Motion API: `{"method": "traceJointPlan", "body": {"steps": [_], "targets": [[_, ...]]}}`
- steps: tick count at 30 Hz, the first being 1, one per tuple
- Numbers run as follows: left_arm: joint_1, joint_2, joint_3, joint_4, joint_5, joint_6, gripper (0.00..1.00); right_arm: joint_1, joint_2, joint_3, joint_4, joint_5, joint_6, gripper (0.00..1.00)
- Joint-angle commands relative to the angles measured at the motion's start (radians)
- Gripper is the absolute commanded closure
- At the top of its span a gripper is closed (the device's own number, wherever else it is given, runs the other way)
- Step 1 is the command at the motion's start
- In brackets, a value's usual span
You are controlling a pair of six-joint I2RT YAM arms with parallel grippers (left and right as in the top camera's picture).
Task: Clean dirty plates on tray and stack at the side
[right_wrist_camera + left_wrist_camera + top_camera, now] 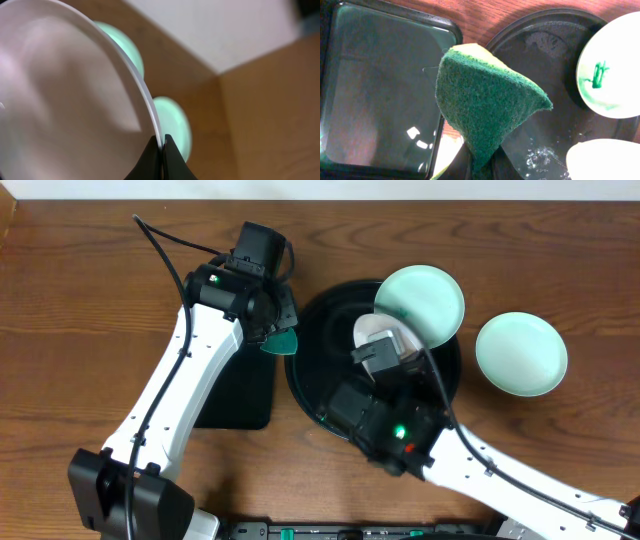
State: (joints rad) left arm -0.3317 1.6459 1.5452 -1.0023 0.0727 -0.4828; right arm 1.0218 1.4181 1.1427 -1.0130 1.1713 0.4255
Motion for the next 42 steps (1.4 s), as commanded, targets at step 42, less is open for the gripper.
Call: {"method": "traceJointPlan", "body": {"steps": [42], "targets": [[0.001,0.002,-0.002,-0.003,0.011,-0.011,0.93,-1.599,0.027,-0.247,0.473,-1.171,0.052,0.99]]}}
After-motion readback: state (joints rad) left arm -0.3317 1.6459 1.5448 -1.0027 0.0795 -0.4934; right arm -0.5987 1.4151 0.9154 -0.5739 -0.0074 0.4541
